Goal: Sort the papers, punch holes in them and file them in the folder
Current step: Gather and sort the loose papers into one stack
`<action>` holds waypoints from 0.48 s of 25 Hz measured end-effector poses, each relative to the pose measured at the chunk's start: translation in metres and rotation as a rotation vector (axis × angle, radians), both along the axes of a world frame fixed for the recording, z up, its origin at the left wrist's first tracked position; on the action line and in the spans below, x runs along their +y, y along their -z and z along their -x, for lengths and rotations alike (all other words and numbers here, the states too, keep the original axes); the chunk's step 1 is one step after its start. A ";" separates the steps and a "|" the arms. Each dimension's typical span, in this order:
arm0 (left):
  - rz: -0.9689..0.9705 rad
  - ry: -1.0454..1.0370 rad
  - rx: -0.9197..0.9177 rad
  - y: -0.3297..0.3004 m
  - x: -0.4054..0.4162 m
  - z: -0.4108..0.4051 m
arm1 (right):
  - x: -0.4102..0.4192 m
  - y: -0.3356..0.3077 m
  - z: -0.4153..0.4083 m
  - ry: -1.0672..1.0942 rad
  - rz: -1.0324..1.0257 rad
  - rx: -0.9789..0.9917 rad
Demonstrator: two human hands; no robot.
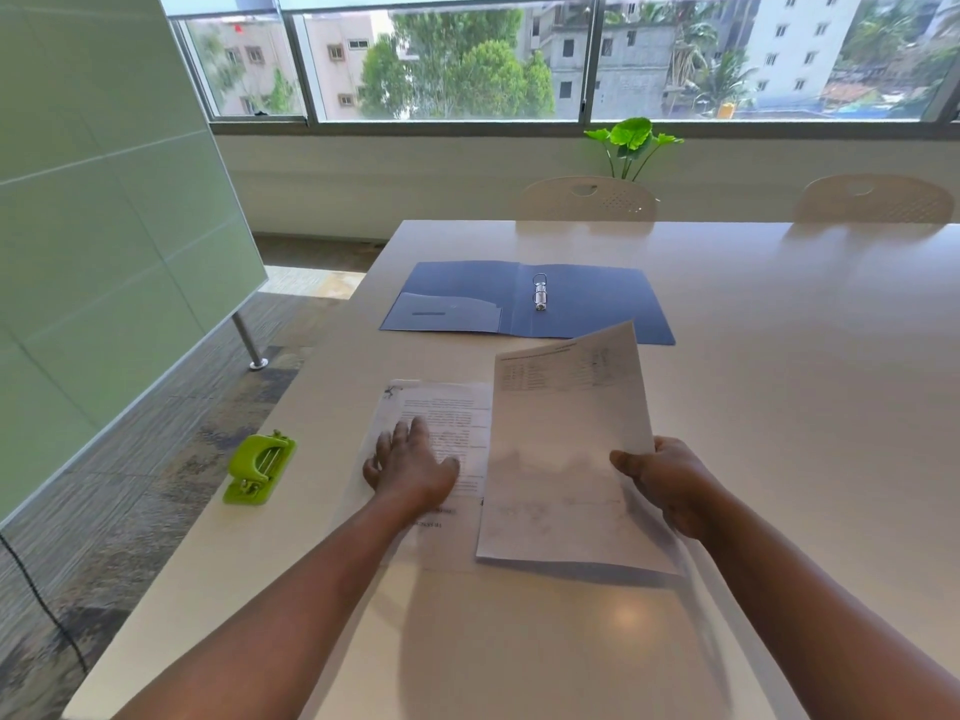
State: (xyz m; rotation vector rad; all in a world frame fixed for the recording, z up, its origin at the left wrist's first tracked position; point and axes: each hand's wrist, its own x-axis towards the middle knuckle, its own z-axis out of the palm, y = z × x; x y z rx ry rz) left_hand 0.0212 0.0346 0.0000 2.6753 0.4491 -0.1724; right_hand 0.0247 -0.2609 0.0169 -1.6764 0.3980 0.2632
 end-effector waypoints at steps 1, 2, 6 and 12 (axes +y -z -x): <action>0.009 0.003 -0.046 -0.003 -0.001 -0.002 | 0.000 0.001 0.000 -0.003 0.013 0.007; 0.003 0.001 -0.081 -0.006 0.001 -0.003 | 0.000 0.002 0.000 -0.003 0.026 0.009; -0.125 -0.116 0.007 -0.018 0.021 -0.009 | 0.002 0.001 -0.004 0.007 0.040 0.016; -0.115 -0.077 0.083 -0.020 0.042 -0.020 | 0.001 0.002 -0.005 0.045 0.021 0.018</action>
